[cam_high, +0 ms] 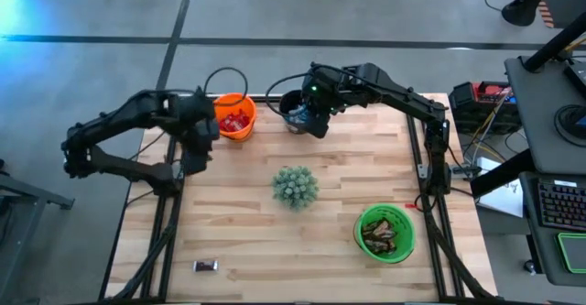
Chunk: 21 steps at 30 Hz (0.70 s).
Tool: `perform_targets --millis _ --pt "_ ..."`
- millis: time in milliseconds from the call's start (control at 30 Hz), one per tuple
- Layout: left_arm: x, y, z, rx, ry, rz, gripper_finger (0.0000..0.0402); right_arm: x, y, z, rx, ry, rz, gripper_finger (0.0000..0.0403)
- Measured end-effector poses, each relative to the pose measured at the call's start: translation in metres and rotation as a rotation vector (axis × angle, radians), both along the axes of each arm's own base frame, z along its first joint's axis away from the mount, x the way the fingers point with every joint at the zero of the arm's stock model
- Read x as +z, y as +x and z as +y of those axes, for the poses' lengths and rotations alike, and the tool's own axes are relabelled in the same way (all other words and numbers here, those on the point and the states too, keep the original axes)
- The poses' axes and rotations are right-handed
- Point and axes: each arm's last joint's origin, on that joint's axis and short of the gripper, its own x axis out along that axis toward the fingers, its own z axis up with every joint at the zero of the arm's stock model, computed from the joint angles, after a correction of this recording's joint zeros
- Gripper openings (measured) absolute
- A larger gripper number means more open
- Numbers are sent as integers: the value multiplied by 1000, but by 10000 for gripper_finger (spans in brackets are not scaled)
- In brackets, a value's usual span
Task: Organize candy in baskets
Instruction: Put the brown chocolate bar into the green bucket
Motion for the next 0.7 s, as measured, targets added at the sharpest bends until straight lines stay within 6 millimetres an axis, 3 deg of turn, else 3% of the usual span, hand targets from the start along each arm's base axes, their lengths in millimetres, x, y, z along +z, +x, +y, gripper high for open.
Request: perform_targets --millis 433,700 --pt "-35 -34 -47 -67 -146 59 130 0 1 6 -167 126 -71 159" --pt "-56 -35 -80 -171 -210 63 130 0 5 17 -222 193 -105 153"
